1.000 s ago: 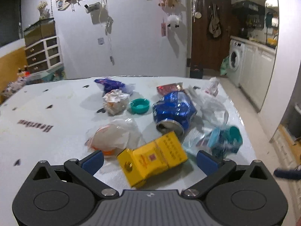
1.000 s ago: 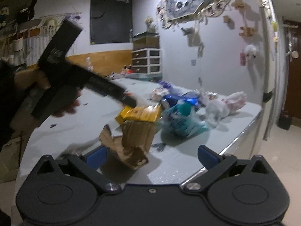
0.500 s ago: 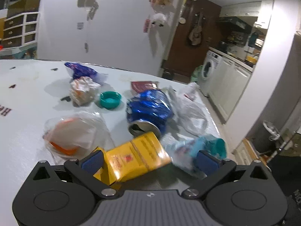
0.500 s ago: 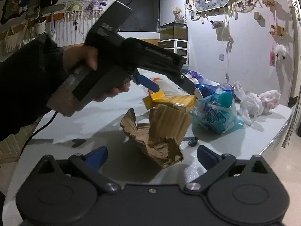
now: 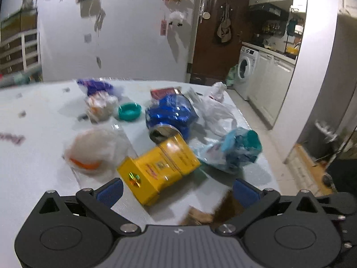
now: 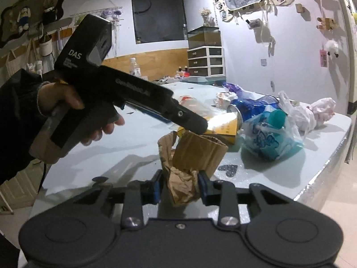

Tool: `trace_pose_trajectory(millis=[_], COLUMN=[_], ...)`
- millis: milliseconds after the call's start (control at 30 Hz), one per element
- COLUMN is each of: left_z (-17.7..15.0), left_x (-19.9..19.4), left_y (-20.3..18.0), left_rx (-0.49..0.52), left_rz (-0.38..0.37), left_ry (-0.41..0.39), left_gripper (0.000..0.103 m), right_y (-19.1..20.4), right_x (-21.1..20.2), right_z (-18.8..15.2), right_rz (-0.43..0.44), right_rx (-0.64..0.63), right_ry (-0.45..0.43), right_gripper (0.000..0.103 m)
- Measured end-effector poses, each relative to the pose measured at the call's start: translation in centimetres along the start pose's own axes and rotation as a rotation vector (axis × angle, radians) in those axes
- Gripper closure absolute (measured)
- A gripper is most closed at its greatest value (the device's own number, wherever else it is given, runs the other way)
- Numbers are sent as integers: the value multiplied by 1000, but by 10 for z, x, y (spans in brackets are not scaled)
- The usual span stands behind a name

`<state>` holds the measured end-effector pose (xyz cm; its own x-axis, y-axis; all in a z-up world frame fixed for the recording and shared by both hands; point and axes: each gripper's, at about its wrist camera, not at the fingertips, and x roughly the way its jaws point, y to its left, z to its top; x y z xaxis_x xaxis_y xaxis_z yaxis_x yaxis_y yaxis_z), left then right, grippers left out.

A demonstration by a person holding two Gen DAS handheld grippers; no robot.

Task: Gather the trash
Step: 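Close the right gripper on the torn cardboard piece, then close the left gripper on the yellow cigarette box while the right holds cardboard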

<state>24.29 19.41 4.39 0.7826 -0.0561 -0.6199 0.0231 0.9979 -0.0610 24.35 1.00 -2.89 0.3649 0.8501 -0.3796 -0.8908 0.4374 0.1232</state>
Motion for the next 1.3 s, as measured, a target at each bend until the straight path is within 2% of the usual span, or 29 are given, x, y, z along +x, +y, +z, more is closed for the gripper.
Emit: trace_pose_trajectory(millis=[100, 300, 433, 533, 767, 967, 1033, 1100, 1300], left_z=[12, 37, 42, 36, 13, -7, -8, -5, 12], left_x=[6, 31, 56, 66, 44, 22, 17, 16, 25], left_y=[0, 5, 7, 8, 9, 3, 1, 4, 14], left_rx=[29, 13, 15, 10, 41, 88, 104, 83, -74], left_rz=[0, -29, -37, -48, -40, -65, -43, -29, 23], left_ry=[-4, -27, 8, 58, 85, 137, 132, 118, 82], left_gripper=[0, 1, 2, 9, 14, 18, 18, 17, 17], right_y=[0, 0, -2, -2, -11, -13, -12, -10, -6], right_x=[-8, -31, -41, -45, -42, -41, -41, -40, -40], right_z=[1, 0, 0, 1, 1, -2, -3, -4, -6], right_rz=[-6, -29, -45, -49, -84, -59, -44, -36, -28], right_rx=[18, 47, 61, 64, 97, 122, 128, 123, 112], right_ry=[6, -1, -9, -7, 20, 24, 29, 31, 30], right_gripper=[73, 75, 75, 75, 75, 75, 74, 72, 63])
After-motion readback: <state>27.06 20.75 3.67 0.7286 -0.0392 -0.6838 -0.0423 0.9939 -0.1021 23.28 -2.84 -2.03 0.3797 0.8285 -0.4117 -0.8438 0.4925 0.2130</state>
